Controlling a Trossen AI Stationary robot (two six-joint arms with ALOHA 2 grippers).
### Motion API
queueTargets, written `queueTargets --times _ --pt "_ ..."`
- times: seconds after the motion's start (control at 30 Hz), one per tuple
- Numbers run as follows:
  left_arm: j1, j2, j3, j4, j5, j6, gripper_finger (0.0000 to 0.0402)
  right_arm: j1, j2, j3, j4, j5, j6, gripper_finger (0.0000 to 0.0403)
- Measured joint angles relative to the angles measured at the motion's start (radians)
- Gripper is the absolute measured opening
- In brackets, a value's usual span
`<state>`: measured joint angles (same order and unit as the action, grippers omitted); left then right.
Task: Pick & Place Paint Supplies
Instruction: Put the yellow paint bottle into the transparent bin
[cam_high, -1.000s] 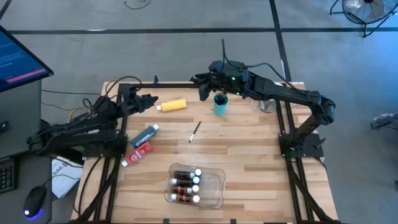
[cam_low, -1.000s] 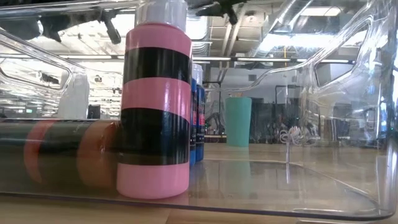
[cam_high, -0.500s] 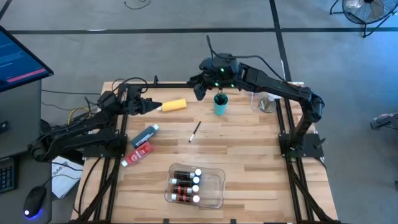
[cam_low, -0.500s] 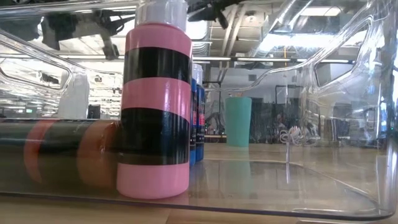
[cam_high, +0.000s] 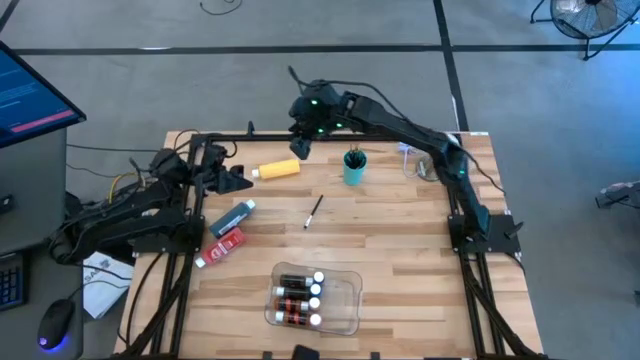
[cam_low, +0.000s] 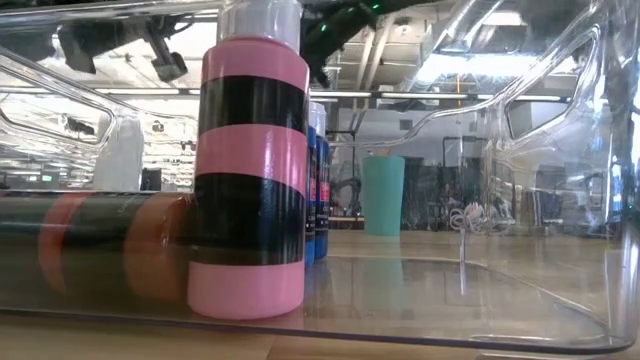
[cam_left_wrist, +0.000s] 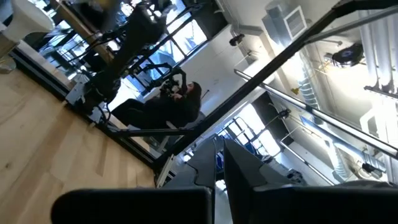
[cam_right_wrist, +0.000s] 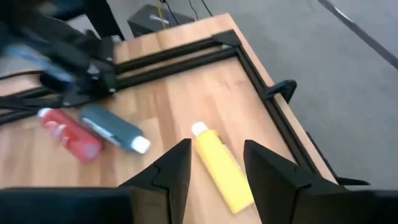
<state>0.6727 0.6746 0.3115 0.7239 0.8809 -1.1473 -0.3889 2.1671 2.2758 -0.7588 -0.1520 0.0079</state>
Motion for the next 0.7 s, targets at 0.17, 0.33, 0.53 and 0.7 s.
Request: queueTargets --times 0.17,0.33,0.53,0.7 --pt "0.0 -0.039 0.0 -0.001 0.0 -0.003 0.0002 -0.022 0.119 0.066 -0.028 -0.005 -0.008 0.0146" --pt "0.0 -0.046 0.0 -0.003 0.0 -0.013 0.0002 -0.02 0.174 0.064 -0.047 -0.012 -0.008 0.0144" --pt "0.0 -0.046 0.0 -0.003 0.0 -0.013 0.0002 -0.012 0.234 0.064 -0.044 -0.01 -0.005 0.0141" --pt "0.0 -0.046 0.0 -0.003 0.0 -0.013 0.0002 -0.011 0.274 0.065 0.022 0.0 0.077 0.0149"
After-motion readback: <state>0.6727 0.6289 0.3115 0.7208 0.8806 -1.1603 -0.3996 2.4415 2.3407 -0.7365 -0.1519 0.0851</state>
